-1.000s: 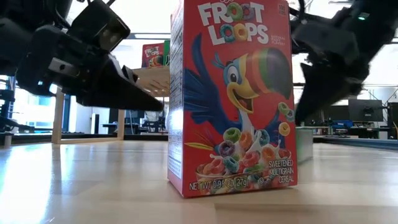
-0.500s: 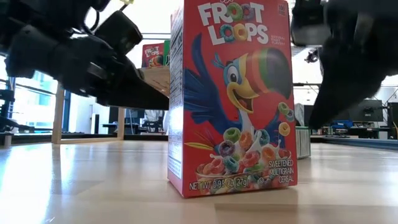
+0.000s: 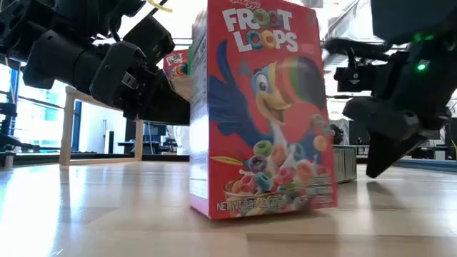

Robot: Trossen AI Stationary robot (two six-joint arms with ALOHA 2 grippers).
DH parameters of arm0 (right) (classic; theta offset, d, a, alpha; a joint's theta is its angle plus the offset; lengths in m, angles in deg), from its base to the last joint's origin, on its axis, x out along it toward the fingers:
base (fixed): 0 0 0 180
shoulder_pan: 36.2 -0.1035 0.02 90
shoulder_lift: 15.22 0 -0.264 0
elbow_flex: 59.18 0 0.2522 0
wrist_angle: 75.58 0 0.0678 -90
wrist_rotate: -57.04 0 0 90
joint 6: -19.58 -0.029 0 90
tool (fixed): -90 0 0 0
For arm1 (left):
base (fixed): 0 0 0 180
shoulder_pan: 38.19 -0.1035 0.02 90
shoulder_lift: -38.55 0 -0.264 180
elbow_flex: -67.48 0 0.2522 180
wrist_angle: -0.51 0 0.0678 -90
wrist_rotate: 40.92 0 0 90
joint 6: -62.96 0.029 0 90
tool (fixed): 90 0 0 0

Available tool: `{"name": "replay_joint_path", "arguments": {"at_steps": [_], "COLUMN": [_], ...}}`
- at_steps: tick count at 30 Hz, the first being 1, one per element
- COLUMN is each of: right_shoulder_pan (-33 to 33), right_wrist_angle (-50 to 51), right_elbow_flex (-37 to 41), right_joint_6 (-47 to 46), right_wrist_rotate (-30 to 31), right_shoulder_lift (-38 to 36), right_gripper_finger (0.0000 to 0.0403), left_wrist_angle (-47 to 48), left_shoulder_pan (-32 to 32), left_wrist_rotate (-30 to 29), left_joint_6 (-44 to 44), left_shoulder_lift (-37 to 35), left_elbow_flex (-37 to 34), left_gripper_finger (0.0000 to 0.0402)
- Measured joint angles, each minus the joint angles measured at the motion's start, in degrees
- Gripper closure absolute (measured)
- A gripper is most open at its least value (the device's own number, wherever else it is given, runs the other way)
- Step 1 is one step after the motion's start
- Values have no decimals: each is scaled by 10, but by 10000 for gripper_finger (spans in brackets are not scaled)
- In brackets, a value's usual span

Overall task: Stack cereal on shelf
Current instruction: Put the green cereal box aligned with the other green cereal box on the shelf

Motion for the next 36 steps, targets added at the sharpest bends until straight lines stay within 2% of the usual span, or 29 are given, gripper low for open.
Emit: {"name": "replay_joint_path", "arguments": {"at_steps": [4,11,14,19,22,27,33,36], "right_shoulder_pan": [18,50,56,37,17,16,28,31], "right_wrist_angle": [-26,-186,-208,-182,-227,-341,-404,-432], "right_elbow_flex": [0,0,0,0,-1,-1,-1,-1], "right_joint_6": [32,220,283,301,337,376,381,390], "right_wrist_rotate": [24,33,31,28,0,-35,-70,-72], "right_shoulder_lift": [0,0,-10,-71,-82,-33,26,34], "right_gripper_finger": [403,403,403,403,403,403,403,403], "left_wrist_angle": [22,30,40,100,119,97,43,25], "left_shoulder_pan": [1,1,1,1,1,1,7,15], "left_wrist_rotate": [0,6,7,7,7,34,86,88], "left_joint_6": [-12,-12,-14,-45,-52,-42,-39,-40], "left_shoulder_lift": [0,0,0,0,0,1,45,68], "left_elbow_flex": [0,0,0,0,0,0,3,11], "left_gripper_finger": [381,381,381,381,381,381,381,381]}}
